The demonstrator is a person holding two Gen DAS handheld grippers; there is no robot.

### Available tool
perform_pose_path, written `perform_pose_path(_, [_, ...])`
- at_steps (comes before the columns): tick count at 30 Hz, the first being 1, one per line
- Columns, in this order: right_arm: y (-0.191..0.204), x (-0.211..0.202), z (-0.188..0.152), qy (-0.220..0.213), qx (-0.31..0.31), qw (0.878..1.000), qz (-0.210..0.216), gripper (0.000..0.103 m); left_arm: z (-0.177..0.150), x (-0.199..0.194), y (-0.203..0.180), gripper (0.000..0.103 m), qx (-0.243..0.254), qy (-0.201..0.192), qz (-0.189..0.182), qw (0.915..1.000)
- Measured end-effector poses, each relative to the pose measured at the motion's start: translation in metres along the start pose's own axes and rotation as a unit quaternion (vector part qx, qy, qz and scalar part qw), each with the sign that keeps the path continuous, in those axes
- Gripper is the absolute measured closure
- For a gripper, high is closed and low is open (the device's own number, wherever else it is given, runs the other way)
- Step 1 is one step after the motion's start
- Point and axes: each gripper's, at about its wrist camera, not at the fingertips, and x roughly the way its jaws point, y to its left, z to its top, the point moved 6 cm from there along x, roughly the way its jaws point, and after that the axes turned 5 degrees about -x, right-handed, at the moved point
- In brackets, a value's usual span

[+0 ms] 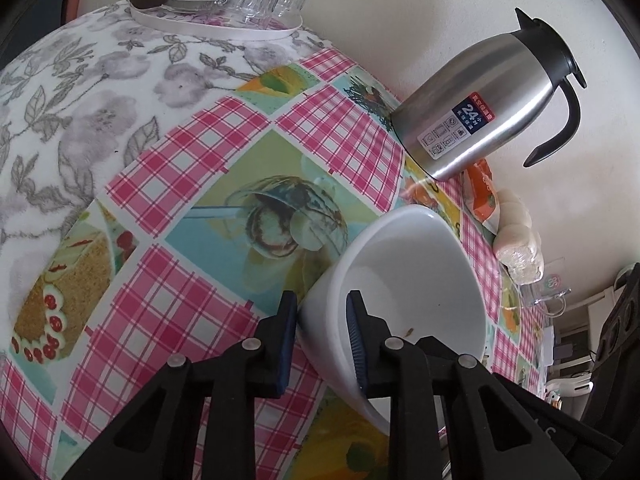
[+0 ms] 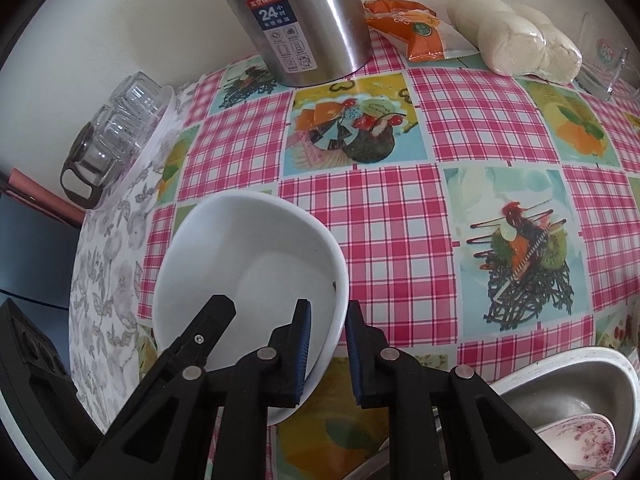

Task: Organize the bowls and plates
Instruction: 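Close both grippers on the square bowl's rim and lift it, then carry the white square bowl over the steel tray with both grippers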

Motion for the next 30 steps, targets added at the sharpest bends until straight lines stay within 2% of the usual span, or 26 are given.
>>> perform_pose_path(5, [0.0, -0.012, -0.001, -0.015, -0.009, 1.0, 0.002, 0.084, 0.0, -0.01, -0.005, 0.079, 0.004, 0.0, -0.013, 0.9999])
perform_pose_path(20, [-0.009, -0.101, -0.011, -0.097, -0.02, 0.995, 0.022, 0.084, -0.011, -0.089, -0.067, 0.079, 0.081, -0.067, -0.03, 0.994])
perform_pose_path(26, [-0.024, -0.136, -0.023, -0.123, -0.016, 0.992, 0.022, 0.084, -0.023, -0.108, -0.089, 0.079, 0.093, -0.06, -0.062, 0.9919])
perform_pose_path(30, [-0.034, -0.154, -0.03, -0.137, -0.008, 0.99, 0.029, 0.084, -0.038, -0.121, -0.1, 0.079, 0.104, -0.063, -0.064, 0.9905])
